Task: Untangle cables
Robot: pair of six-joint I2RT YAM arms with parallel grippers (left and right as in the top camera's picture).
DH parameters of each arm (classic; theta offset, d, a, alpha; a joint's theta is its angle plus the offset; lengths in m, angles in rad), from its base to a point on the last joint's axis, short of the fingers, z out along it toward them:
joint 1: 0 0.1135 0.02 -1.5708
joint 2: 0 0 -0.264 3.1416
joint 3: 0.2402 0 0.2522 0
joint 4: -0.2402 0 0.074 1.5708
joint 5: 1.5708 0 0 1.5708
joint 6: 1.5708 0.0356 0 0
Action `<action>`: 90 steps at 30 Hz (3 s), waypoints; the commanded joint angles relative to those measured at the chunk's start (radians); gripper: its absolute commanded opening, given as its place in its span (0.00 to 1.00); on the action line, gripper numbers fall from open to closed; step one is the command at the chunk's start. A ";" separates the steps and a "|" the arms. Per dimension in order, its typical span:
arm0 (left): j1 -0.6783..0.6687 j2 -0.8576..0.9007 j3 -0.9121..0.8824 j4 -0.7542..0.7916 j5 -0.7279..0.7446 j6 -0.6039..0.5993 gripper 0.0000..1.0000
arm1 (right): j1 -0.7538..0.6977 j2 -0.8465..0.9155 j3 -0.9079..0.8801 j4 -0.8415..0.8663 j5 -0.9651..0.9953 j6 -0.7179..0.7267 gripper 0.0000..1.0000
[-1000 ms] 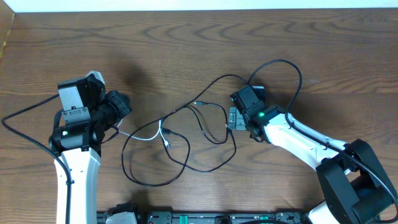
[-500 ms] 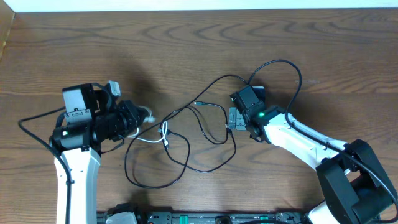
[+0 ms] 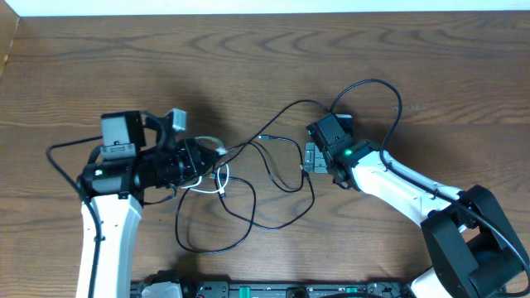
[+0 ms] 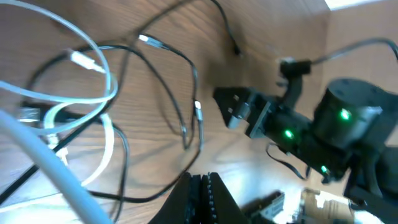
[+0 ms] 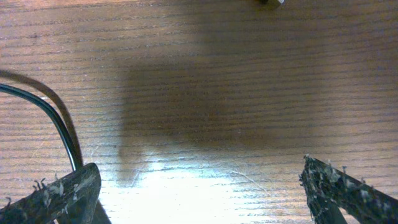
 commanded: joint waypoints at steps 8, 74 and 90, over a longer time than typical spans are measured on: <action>-0.175 0.055 -0.002 0.068 0.060 0.027 0.08 | 0.000 0.006 0.001 -0.001 0.012 0.013 0.99; -0.543 0.368 -0.002 0.390 0.056 -0.103 0.08 | 0.000 0.006 0.001 -0.001 0.012 0.013 0.99; -0.543 0.368 -0.002 0.359 0.056 -0.076 0.07 | 0.000 0.006 0.001 -0.001 0.012 0.013 0.99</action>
